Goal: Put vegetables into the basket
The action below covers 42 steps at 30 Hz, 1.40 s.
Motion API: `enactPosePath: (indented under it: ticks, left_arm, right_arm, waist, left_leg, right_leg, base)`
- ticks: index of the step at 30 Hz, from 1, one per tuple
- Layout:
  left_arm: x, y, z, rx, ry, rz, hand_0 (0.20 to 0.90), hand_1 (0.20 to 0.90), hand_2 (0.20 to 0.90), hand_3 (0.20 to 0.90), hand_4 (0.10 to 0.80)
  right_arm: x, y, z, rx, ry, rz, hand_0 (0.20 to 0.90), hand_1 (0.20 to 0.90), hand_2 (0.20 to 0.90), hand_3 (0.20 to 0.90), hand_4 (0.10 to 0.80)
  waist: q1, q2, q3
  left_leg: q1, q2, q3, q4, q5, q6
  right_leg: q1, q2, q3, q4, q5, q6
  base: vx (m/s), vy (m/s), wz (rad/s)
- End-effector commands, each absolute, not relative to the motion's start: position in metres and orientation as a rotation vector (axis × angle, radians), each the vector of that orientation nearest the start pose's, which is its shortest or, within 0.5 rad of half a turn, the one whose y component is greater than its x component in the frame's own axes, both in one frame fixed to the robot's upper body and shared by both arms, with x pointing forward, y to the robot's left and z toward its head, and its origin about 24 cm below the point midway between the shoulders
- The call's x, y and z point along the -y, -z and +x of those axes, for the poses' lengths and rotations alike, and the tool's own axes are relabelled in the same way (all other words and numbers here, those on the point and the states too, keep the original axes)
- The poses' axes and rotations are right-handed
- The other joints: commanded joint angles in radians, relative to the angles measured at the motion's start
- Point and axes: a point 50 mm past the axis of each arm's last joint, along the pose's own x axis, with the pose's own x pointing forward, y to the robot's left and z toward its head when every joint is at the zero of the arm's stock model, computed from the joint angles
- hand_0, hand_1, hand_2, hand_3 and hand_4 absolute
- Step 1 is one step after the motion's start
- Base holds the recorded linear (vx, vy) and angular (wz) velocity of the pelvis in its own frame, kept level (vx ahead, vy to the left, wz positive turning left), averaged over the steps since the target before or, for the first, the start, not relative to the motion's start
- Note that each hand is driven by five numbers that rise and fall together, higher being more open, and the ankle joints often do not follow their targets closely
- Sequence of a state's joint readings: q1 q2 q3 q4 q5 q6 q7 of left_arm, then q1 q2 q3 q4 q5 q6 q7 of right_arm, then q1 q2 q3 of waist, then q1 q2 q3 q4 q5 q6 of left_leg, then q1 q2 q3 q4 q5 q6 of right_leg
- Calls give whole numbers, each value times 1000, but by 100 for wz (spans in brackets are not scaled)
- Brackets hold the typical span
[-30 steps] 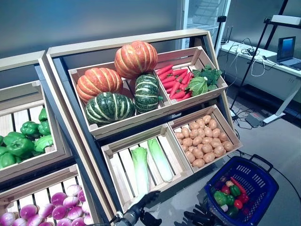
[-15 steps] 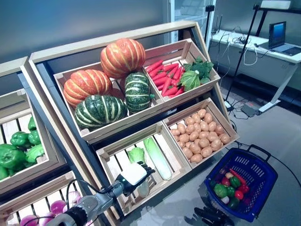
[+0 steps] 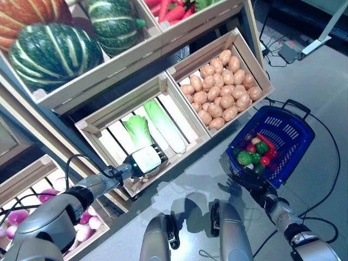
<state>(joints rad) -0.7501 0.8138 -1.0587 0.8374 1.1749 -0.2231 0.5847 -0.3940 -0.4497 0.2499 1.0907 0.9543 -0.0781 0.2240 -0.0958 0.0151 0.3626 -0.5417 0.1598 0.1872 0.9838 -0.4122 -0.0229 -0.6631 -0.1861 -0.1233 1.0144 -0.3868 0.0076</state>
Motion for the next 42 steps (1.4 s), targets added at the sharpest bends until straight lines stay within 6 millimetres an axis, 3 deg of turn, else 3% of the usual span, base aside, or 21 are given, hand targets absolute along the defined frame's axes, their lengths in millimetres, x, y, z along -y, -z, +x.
enactPosePath:
  ticks: [1,4,15,19,24,27,35,42]
  left_arm:
    - [-245,-93,345,654,387,2305,900,900,900,900,800]
    - [-255,-105,351,585,386,2393,900,900,900,900,800]
    - [-284,-127,355,402,276,2464,900,900,900,900,800]
    - [-304,-128,353,211,241,2483,900,900,900,900,800]
    - [-318,-129,348,127,219,2497,900,900,900,900,800]
    - [-324,-134,346,135,188,2506,900,900,900,900,800]
    - [-331,-173,350,178,43,2588,900,900,900,900,800]
    - [-340,-197,350,146,-3,2654,900,900,900,900,800]
  right_arm:
    - [276,20,290,-350,105,444,900,900,900,900,800]
    - [283,15,293,-344,121,448,900,900,900,900,800]
    - [310,-4,293,-266,174,477,900,900,900,900,800]
    - [314,-18,297,-208,158,484,900,900,900,900,800]
    - [317,-27,298,-161,148,483,900,900,900,900,800]
    - [319,-32,299,-142,142,480,900,900,900,900,800]
    - [327,-54,299,-32,157,515,900,900,900,900,800]
    - [332,-52,293,-14,190,554,900,900,900,900,800]
  waist:
    - [-9,9,-19]
    - [-9,11,-7]
    - [-16,18,9]
    - [-19,14,14]
    - [-17,11,17]
    - [-16,9,16]
    - [-8,-5,25]
    - [-9,-7,14]
  left_leg:
    - [-47,-18,11,47,-86,73]
    - [-117,-8,2,139,-118,76]
    - [-293,3,-35,323,-168,76]
    - [-378,7,-51,397,-181,72]
    - [-451,10,-62,456,-192,74]
    - [-489,13,-69,482,-194,69]
    - [-707,27,-101,630,-219,78]
    - [-796,30,-111,675,-220,89]
  right_leg:
    - [36,-52,17,35,-37,-33]
    - [-38,-67,29,119,-62,-33]
    - [-208,-61,65,279,-106,-37]
    - [-288,-55,68,351,-125,-40]
    - [-356,-60,62,412,-141,-41]
    - [-389,-60,59,438,-146,-42]
    - [-604,-63,62,598,-166,-43]
    - [-693,-52,70,644,-162,-43]
  base:
    - [-42,32,-2]
    - [-46,56,3]
    - [-10,48,1]
    - [9,51,0]
    - [0,0,0]
    - [14,1,3]
    - [3,-4,7]
    - [2,-2,2]
